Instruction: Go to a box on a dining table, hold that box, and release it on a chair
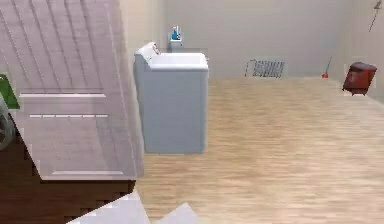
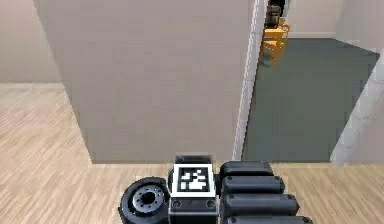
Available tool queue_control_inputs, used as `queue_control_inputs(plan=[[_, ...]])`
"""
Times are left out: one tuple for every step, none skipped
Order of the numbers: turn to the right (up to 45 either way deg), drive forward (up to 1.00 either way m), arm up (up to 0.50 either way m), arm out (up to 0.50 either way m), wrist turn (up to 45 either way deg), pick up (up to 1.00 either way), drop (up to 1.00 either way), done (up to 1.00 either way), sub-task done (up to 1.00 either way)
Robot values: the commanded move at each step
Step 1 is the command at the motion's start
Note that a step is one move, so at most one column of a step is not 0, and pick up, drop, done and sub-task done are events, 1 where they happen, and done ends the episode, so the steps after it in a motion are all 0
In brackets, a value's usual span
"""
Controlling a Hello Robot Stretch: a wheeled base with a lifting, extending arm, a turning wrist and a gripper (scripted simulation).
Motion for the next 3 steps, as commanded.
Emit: queue_control_inputs(plan=[[-42.0, 0.0, 0.0, 0.0, 0.0, 0.0, 0.0, 0.0, 0.0], [0.0, 0.3, 0.0, 0.0, 0.0, 0.0, 0.0, 0.0, 0.0], [-39.0, 0.0, 0.0, 0.0, 0.0, 0.0, 0.0, 0.0, 0.0]])
